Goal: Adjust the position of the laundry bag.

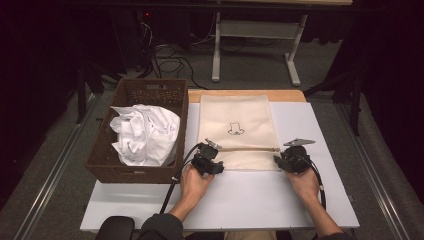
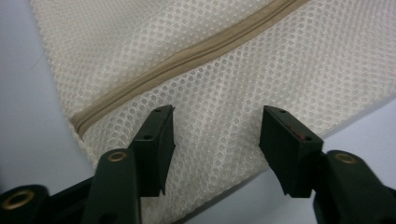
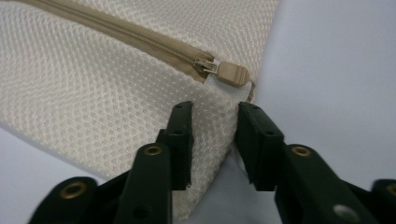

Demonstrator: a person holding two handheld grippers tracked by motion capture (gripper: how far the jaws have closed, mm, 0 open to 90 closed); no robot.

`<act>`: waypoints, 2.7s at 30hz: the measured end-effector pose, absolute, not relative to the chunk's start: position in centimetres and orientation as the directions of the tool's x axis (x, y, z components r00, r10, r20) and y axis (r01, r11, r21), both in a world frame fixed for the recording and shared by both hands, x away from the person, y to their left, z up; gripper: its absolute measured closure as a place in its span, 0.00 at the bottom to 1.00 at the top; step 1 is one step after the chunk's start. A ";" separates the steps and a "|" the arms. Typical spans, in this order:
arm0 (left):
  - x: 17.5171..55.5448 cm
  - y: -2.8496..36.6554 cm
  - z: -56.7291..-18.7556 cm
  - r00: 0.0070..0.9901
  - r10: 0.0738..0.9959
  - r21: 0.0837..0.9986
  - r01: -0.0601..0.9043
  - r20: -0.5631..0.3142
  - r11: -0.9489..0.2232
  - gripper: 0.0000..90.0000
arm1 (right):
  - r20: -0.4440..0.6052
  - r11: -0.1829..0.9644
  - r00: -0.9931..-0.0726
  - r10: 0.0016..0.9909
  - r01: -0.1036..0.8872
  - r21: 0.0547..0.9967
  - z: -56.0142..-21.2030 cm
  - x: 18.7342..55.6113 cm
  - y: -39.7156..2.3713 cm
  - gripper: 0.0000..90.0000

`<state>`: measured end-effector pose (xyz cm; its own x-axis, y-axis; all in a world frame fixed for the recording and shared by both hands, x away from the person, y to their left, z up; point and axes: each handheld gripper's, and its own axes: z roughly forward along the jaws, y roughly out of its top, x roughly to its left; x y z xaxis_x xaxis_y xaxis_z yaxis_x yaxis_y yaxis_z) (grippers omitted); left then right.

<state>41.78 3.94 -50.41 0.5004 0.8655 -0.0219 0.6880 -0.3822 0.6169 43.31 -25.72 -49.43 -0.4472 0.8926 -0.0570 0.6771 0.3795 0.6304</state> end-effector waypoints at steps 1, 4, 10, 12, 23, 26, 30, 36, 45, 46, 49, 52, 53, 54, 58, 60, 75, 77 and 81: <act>41.8 3.9 -50.4 0.500 0.865 0.617 0.688 -0.022 -0.382 0.56 | -0.067 0.391 -0.453 0.889 0.673 0.627 -49.4 43.3 -25.7 0.79; 41.7 3.9 -50.4 0.512 0.859 0.619 0.682 -0.022 -0.390 0.66 | -0.085 0.415 -0.470 0.878 0.662 0.624 -49.5 43.2 -25.6 0.86; 41.5 3.5 -50.5 0.544 0.839 0.627 0.653 0.002 -0.425 0.89 | -0.104 0.437 -0.482 0.870 0.657 0.615 -49.4 43.1 -25.5 0.96; 41.5 3.4 -50.5 0.549 0.836 0.628 0.649 0.005 -0.430 0.97 | -0.110 0.445 -0.487 0.867 0.654 0.612 -49.3 43.0 -25.5 0.98; 41.8 4.2 -50.3 0.575 0.818 0.640 0.641 -0.036 -0.423 1.00 | -0.096 0.429 -0.484 0.870 0.645 0.632 -49.1 42.9 -25.8 0.99; 41.7 4.3 -50.2 0.585 0.810 0.639 0.638 -0.040 -0.430 1.00 | -0.090 0.427 -0.486 0.869 0.647 0.632 -48.9 42.7 -26.0 0.99; 41.5 4.3 -49.9 0.599 0.800 0.636 0.632 -0.037 -0.443 1.00 | -0.086 0.430 -0.494 0.865 0.642 0.635 -48.6 42.3 -26.1 0.99; 40.4 4.2 -49.6 0.633 0.772 0.646 0.612 -0.056 -0.455 1.00 | -0.047 0.410 -0.501 0.864 0.647 0.643 -48.2 41.4 -27.0 0.99; 38.5 3.9 -49.2 0.695 0.717 0.646 0.574 -0.059 -0.504 1.00 | -0.021 0.400 -0.511 0.859 0.645 0.651 -47.9 39.3 -28.2 0.99; 38.5 3.9 -49.2 0.695 0.717 0.646 0.574 -0.059 -0.504 1.00 | -0.018 0.400 -0.513 0.858 0.647 0.650 -47.9 39.1 -28.2 0.99; 38.0 4.3 -49.3 0.698 0.712 0.643 0.580 -0.076 -0.500 1.00 | -0.016 0.408 -0.519 0.855 0.651 0.640 -48.2 38.5 -28.1 0.99; 37.5 4.5 -49.2 0.703 0.706 0.641 0.581 -0.085 -0.502 1.00 | -0.015 0.411 -0.522 0.853 0.653 0.637 -48.4 38.2 -28.0 0.99; 37.3 4.5 -49.3 0.708 0.702 0.639 0.579 -0.085 -0.507 1.00 | -0.017 0.415 -0.524 0.851 0.654 0.633 -48.4 38.1 -28.0 0.99; 37.3 4.5 -49.3 0.708 0.702 0.639 0.579 -0.085 -0.507 1.00 | -0.017 0.415 -0.524 0.851 0.654 0.633 -48.4 38.1 -28.0 0.99; 36.7 4.4 -49.3 0.718 0.693 0.627 0.573 -0.073 -0.528 1.00 | -0.017 0.416 -0.526 0.850 0.653 0.633 -48.4 37.5 -27.9 0.99; 36.2 4.5 -49.2 0.725 0.685 0.628 0.565 -0.069 -0.535 1.00 | -0.025 0.417 -0.523 0.852 0.647 0.638 -48.4 36.9 -27.8 0.99; 34.4 5.4 -49.7 0.746 0.664 0.647 0.531 -0.052 -0.547 0.98 | -0.021 0.426 -0.539 0.842 0.641 0.638 -48.7 35.4 -27.3 0.97; 34.4 5.4 -49.9 0.746 0.664 0.649 0.531 -0.052 -0.545 0.97 | -0.020 0.425 -0.539 0.842 0.641 0.639 -48.7 35.3 -27.3 0.97; 34.6 5.3 -50.0 0.743 0.666 0.660 0.536 -0.072 -0.526 0.88 | -0.012 0.418 -0.539 0.842 0.640 0.644 -48.8 35.3 -27.3 0.92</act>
